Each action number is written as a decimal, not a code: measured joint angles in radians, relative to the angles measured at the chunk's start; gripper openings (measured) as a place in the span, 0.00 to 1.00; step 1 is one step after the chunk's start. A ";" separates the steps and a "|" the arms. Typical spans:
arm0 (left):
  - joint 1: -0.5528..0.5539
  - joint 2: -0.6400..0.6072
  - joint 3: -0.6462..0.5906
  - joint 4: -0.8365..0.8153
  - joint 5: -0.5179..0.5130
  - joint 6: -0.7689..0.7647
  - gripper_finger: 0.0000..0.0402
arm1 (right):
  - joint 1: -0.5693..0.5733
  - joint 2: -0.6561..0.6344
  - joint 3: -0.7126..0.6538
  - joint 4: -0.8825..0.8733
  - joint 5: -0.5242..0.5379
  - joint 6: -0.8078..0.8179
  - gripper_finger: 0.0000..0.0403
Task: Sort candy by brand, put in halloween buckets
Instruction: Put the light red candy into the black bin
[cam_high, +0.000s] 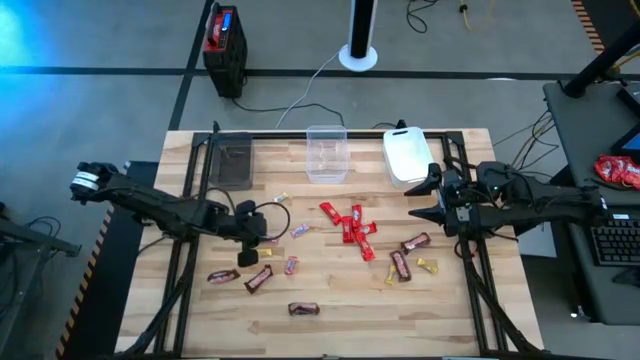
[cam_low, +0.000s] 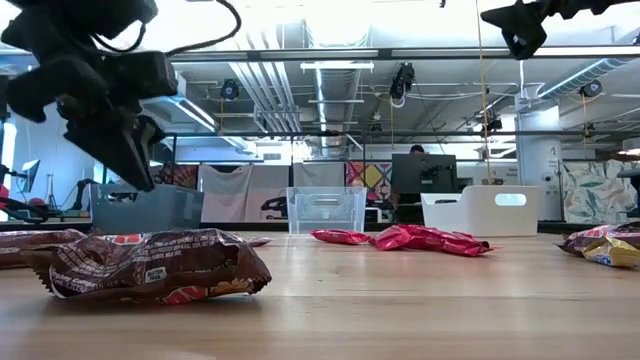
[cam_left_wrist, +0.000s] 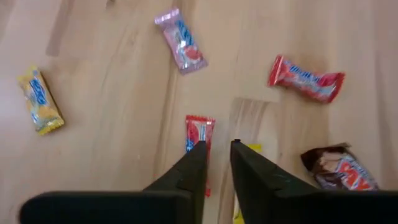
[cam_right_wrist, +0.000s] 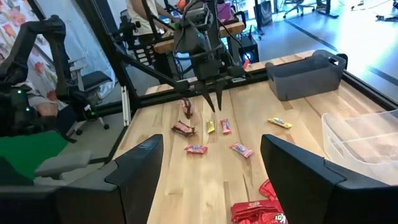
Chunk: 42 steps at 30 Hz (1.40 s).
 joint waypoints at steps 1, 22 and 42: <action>0.000 0.014 0.000 0.001 0.000 0.000 0.18 | 0.000 0.000 0.000 0.002 0.000 0.000 0.66; 0.000 0.233 -0.001 0.078 -0.091 0.008 0.37 | 0.000 0.011 -0.011 -0.022 0.078 0.070 0.66; -0.002 0.284 0.000 0.100 -0.058 0.011 0.14 | 0.000 0.033 -0.011 -0.021 0.078 0.062 0.66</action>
